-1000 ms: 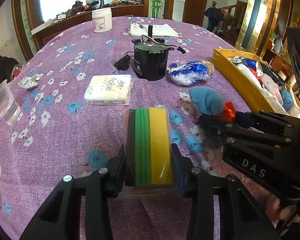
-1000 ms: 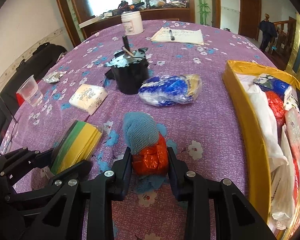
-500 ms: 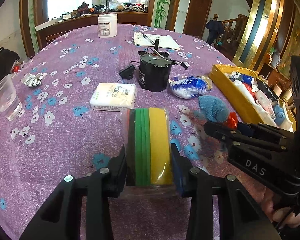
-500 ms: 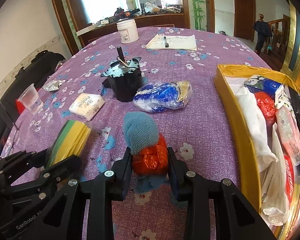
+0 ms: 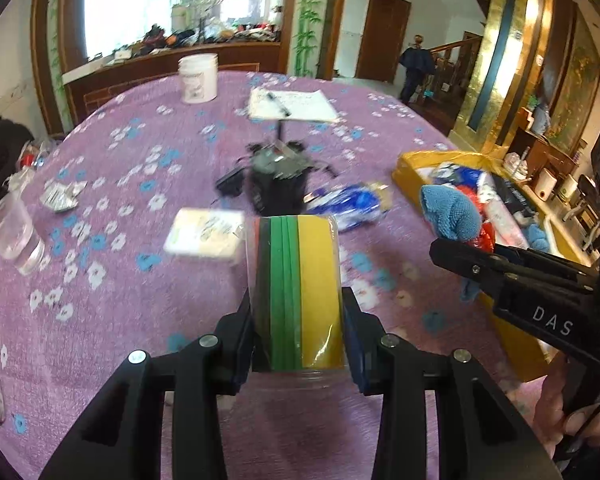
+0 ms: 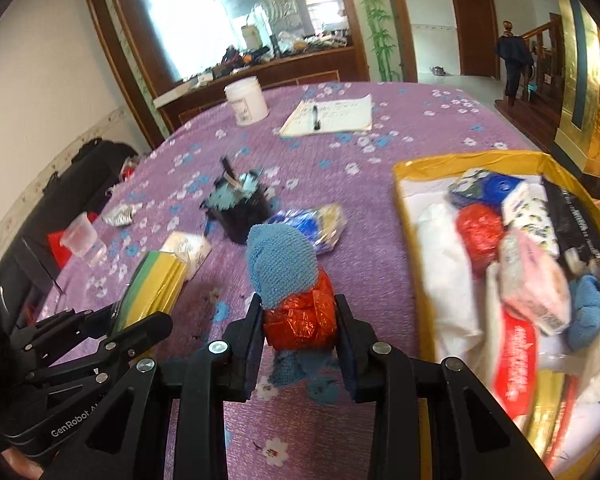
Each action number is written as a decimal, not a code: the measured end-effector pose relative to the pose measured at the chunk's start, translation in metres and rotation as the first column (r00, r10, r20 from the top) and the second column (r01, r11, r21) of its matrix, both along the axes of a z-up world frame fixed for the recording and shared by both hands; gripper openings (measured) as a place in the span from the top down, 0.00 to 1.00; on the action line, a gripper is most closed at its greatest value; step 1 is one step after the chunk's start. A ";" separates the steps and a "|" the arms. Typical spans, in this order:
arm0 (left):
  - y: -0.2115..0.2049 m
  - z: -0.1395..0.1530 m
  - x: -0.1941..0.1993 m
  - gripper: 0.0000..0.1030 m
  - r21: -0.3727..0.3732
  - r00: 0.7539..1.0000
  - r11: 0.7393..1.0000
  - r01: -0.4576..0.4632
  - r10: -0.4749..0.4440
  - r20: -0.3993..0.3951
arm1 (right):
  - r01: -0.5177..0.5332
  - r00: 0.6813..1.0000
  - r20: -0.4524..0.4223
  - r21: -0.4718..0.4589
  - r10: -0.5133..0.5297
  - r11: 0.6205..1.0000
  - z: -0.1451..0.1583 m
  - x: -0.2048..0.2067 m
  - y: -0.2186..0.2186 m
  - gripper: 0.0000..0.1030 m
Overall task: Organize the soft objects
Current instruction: 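Carry the sponge pack with the left gripper while the right gripper carries the plush to the tray, then release the sponge pack into the tray with the left gripper while the right gripper releases the plush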
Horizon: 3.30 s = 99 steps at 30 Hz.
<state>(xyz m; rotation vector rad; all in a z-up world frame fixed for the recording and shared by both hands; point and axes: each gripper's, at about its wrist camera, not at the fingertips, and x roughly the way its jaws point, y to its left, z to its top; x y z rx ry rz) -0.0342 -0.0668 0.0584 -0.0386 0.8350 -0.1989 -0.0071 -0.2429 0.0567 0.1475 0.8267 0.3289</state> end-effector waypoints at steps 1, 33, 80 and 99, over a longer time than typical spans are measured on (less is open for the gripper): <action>-0.007 0.004 0.000 0.63 -0.001 1.000 1.000 0.017 -0.017 0.006 | 0.013 1.000 0.007 0.010 -0.013 1.000 0.003 -0.002 -0.007 0.66; -0.254 -0.012 -0.003 0.63 0.062 0.903 0.901 0.429 -0.430 0.000 | 0.401 0.915 -0.063 0.046 -0.398 0.915 -0.022 -0.038 -0.219 0.66; -0.256 -0.025 -0.012 0.62 0.166 0.909 0.903 0.396 -0.411 0.073 | 0.393 0.916 -0.059 -0.074 -0.398 0.916 -0.038 -0.016 -0.196 0.65; -0.250 -0.020 -0.011 0.46 0.153 0.914 0.913 0.378 -0.395 0.098 | 0.404 0.913 -0.018 -0.109 -0.408 0.908 -0.020 -0.030 -0.192 0.43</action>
